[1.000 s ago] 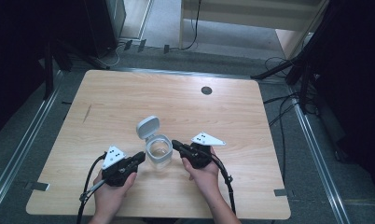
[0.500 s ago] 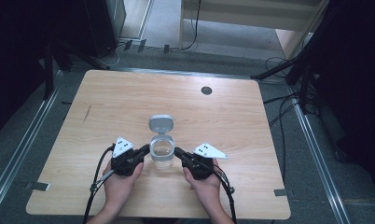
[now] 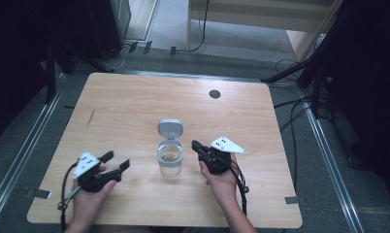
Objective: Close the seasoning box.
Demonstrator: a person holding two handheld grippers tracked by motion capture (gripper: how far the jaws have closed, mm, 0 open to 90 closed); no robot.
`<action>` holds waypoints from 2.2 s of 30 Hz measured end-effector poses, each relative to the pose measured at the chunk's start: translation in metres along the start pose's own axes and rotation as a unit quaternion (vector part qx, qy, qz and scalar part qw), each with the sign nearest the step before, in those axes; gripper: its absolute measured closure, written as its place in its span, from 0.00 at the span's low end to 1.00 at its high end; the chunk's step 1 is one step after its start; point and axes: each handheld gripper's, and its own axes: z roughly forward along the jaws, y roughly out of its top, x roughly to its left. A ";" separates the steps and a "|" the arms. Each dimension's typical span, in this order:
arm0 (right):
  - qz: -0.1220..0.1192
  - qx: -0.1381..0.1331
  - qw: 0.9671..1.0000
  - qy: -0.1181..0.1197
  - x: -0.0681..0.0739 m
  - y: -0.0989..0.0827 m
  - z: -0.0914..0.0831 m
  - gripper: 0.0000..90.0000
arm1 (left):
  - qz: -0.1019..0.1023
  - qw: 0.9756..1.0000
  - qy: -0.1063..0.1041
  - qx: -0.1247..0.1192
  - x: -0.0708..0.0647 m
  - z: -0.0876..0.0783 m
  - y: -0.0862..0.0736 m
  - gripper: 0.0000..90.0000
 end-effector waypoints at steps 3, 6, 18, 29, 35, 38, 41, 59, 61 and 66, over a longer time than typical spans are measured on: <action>-0.001 -0.006 1.000 -0.002 -0.002 0.013 0.007 1.00 | -0.010 1.000 0.030 -0.003 0.028 -0.021 -0.005 0.28; 0.001 -0.009 1.000 -0.002 -0.003 0.025 0.016 1.00 | -0.030 0.998 0.050 -0.005 0.048 -0.037 -0.010 0.28; 0.010 -0.022 0.999 0.024 -0.001 0.060 0.049 1.00 | -0.051 0.998 0.041 -0.004 0.056 -0.037 -0.014 0.25; -0.001 -0.021 0.997 0.069 0.016 0.048 0.019 1.00 | -0.047 0.998 0.043 -0.001 0.055 -0.035 -0.014 0.25; -0.009 -0.031 0.999 0.030 0.002 0.041 -0.007 0.52 | -0.046 0.998 0.042 0.000 0.055 -0.035 -0.013 0.26; -0.005 -0.029 1.000 0.007 -0.009 0.035 -0.019 0.34 | -0.045 0.998 0.041 -0.003 0.055 -0.034 -0.013 0.26; -0.008 -0.033 0.999 -0.007 -0.021 0.026 -0.032 0.27 | -0.045 0.998 0.040 -0.003 0.054 -0.035 -0.014 0.26; 0.033 -0.004 0.995 -0.089 -0.081 -0.034 -0.096 0.28 | -0.041 0.998 0.038 0.002 0.054 -0.034 -0.013 0.26; 0.037 -0.002 0.994 -0.100 -0.087 -0.040 -0.103 0.28 | -0.042 0.998 0.039 0.002 0.054 -0.033 -0.013 0.26; 0.042 0.007 0.992 -0.121 -0.100 -0.052 -0.121 0.28 | -0.041 0.998 0.039 0.003 0.054 -0.033 -0.013 0.26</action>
